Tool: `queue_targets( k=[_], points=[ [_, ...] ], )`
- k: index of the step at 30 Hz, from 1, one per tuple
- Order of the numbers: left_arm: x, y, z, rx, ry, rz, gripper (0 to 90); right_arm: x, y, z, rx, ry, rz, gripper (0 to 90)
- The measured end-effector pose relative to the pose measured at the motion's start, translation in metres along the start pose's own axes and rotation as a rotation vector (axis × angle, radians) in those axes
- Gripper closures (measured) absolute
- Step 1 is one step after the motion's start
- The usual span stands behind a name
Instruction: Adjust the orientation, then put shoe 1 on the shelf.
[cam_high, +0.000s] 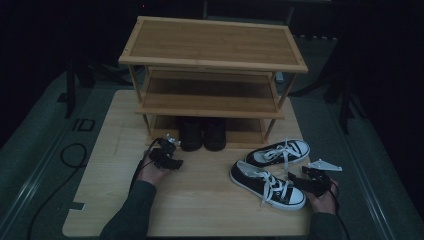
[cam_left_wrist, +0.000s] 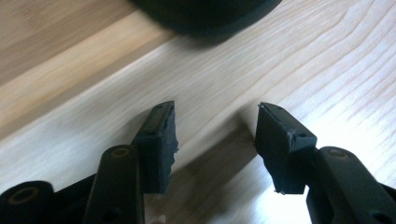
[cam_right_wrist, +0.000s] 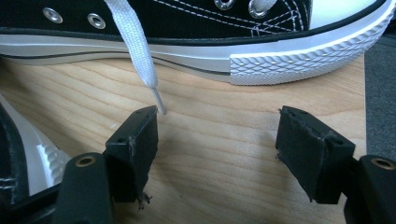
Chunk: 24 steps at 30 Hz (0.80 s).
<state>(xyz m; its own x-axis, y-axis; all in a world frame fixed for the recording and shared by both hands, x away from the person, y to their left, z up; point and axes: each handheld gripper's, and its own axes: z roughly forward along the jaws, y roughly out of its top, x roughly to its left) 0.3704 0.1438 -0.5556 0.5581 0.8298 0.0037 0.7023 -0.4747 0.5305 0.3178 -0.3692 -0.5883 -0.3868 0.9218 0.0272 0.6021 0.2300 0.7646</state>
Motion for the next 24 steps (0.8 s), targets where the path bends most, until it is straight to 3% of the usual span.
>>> queue_targets(
  k=[7, 16, 24],
  points=[
    [0.012, -0.017, -0.008, -0.014, 0.025, 0.007, 42.6, 0.000, 0.000, 0.000, 0.000, -0.006, 0.006, 28.6],
    [0.016, -0.035, -0.015, -0.058, 0.029, -0.011, 40.3, 0.000, 0.000, 0.000, 0.000, -0.008, 0.007, 28.5],
    [0.017, -0.040, -0.016, -0.074, 0.029, -0.014, 39.3, 0.001, 0.001, -0.001, 0.017, -0.020, 0.004, 30.6]
  ],
)
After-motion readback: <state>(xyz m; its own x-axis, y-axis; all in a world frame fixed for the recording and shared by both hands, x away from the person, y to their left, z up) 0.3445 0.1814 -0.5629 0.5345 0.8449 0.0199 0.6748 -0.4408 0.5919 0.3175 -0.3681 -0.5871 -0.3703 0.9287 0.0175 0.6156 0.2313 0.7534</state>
